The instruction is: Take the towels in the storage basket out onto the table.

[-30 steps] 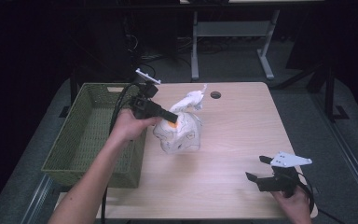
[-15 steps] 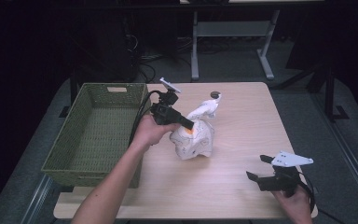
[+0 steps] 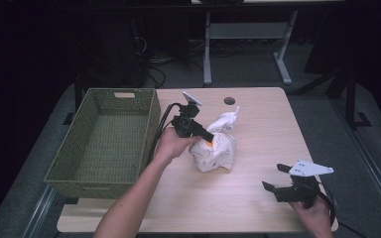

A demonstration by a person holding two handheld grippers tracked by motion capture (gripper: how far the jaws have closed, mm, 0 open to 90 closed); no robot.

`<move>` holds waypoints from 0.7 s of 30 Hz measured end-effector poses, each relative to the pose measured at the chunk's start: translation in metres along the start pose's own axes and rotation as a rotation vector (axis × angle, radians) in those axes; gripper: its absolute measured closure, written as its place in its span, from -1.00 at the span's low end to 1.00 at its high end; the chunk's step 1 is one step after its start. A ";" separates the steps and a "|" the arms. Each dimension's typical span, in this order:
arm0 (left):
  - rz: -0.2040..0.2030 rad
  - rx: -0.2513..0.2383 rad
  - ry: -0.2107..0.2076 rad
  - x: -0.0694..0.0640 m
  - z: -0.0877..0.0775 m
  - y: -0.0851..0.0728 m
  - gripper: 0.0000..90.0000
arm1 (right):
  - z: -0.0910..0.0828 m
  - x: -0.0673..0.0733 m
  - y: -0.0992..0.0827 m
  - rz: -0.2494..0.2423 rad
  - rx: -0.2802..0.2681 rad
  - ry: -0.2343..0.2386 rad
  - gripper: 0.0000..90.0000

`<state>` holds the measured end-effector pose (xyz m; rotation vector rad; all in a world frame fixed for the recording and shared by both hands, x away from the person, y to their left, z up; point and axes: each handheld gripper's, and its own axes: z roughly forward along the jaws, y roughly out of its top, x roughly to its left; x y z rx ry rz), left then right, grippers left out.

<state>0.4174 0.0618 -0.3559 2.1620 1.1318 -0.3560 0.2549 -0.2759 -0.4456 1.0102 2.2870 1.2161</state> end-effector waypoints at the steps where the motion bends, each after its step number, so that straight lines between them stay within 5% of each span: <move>1: 0.000 -0.001 -0.002 0.000 0.001 0.000 0.72 | 0.000 0.000 0.000 0.005 0.000 0.002 -0.64; 21: -0.027 0.017 0.000 0.005 0.036 -0.001 0.62 | 0.000 -0.002 0.000 -0.003 0.000 0.004 -0.64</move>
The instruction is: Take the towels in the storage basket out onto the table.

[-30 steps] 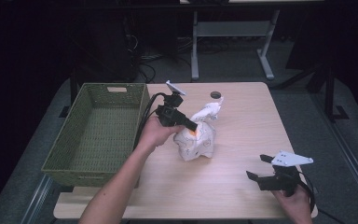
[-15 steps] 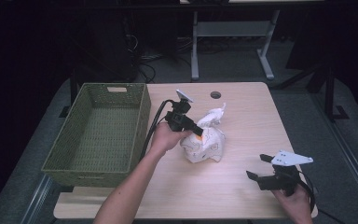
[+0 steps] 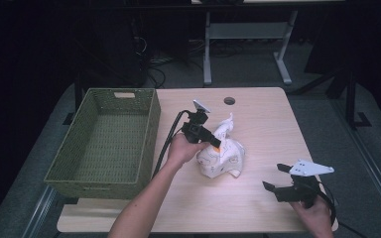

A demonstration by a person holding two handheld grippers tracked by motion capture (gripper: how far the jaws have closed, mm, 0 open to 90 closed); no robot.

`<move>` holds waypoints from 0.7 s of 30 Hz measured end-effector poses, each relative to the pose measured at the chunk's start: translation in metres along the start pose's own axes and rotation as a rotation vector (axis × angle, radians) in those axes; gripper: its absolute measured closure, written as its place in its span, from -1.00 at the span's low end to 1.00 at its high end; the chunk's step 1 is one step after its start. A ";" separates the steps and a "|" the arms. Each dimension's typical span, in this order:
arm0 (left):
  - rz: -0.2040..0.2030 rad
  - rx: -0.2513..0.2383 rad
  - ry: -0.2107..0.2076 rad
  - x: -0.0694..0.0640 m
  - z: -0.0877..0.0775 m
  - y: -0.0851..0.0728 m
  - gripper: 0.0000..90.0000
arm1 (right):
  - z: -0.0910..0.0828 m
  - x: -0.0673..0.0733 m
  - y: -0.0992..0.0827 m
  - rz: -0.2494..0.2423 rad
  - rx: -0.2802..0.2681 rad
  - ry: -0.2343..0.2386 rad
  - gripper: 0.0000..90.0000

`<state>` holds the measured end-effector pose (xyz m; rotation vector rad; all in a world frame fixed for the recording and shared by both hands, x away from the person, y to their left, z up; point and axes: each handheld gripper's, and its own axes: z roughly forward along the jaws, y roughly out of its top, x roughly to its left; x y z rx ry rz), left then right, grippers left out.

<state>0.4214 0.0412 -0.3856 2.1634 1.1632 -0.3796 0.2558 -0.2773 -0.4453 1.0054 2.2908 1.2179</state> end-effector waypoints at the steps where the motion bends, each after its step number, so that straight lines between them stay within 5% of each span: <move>1: -0.007 -0.005 0.000 0.000 0.002 -0.001 0.62 | 0.000 0.000 0.000 0.000 0.000 0.000 -0.64; 21: -0.023 -0.030 0.012 0.005 0.011 -0.005 0.35 | 0.001 0.001 0.000 0.002 0.007 0.001 -0.64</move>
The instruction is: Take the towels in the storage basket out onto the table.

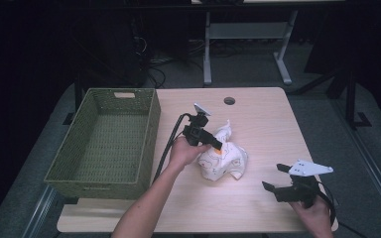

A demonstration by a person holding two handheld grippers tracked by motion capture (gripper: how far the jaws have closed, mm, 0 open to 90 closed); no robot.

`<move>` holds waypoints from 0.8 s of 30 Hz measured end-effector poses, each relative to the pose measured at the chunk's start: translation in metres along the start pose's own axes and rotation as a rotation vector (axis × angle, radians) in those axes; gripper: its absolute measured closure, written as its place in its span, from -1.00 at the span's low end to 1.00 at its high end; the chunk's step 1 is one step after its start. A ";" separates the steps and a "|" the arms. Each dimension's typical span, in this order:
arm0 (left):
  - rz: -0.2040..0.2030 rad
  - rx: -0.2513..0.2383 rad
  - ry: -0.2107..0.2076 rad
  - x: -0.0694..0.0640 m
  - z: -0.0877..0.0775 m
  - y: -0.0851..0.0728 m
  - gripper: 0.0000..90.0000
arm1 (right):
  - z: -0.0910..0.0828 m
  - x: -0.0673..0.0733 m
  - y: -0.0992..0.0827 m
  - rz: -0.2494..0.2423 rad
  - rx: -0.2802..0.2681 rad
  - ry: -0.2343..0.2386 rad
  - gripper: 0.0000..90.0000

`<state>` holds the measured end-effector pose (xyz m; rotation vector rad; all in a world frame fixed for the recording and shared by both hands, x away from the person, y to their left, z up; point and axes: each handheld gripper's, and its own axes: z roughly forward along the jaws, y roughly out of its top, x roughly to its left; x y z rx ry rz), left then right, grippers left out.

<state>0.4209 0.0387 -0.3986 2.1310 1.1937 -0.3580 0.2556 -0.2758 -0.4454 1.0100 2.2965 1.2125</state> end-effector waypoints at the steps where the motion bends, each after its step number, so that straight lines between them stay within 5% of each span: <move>1: 0.001 0.001 0.001 0.000 0.000 0.000 0.32 | 0.000 0.000 0.000 -0.002 -0.002 0.000 -0.64; 24: 0.051 -0.056 0.034 -0.001 -0.034 -0.004 0.02 | 0.002 0.000 0.000 0.002 0.009 -0.001 -0.65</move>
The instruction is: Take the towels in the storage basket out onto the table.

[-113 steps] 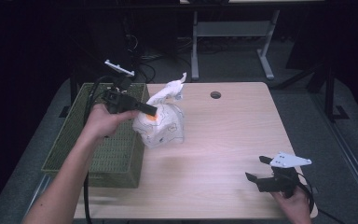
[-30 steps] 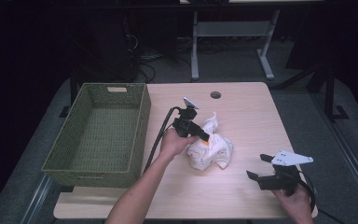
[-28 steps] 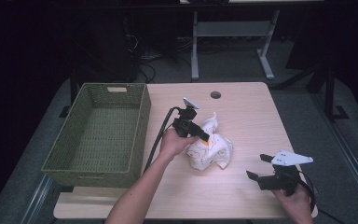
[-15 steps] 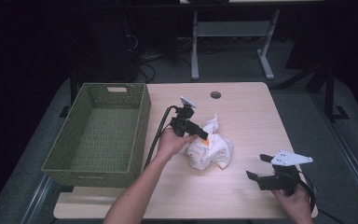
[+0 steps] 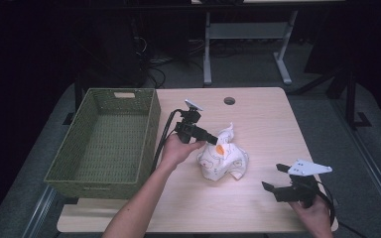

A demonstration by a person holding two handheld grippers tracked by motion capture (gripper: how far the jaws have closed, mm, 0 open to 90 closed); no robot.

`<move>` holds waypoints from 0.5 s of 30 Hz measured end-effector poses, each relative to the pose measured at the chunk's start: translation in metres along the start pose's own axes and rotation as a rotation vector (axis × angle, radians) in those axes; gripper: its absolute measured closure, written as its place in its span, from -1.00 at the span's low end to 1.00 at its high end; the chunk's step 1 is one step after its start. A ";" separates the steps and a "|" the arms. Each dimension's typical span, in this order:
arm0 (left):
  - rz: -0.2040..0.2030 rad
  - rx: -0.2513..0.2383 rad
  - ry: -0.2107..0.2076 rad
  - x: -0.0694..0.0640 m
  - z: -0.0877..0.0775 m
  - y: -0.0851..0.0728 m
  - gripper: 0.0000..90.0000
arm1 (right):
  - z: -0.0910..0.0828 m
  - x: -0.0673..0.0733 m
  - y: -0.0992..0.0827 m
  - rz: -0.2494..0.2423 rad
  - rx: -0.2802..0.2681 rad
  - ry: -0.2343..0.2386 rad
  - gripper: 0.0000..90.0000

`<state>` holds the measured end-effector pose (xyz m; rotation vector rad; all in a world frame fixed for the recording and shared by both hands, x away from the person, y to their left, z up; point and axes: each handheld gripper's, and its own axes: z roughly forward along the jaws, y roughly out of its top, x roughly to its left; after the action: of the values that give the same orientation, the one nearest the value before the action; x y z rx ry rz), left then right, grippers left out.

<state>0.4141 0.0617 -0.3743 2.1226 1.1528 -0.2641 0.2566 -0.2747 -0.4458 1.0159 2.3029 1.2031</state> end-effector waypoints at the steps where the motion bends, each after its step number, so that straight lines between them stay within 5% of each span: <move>1: 0.000 -0.004 0.003 0.000 -0.001 0.000 0.02 | 0.000 0.000 0.000 0.000 0.001 0.000 -0.65; 15: 0.026 -0.035 -0.004 -0.005 -0.017 -0.011 -0.09 | 0.001 -0.002 0.000 0.008 0.002 0.002 -0.65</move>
<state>0.4000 0.0732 -0.3647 2.1037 1.1194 -0.2343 0.2584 -0.2758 -0.4461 1.0256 2.3042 1.2053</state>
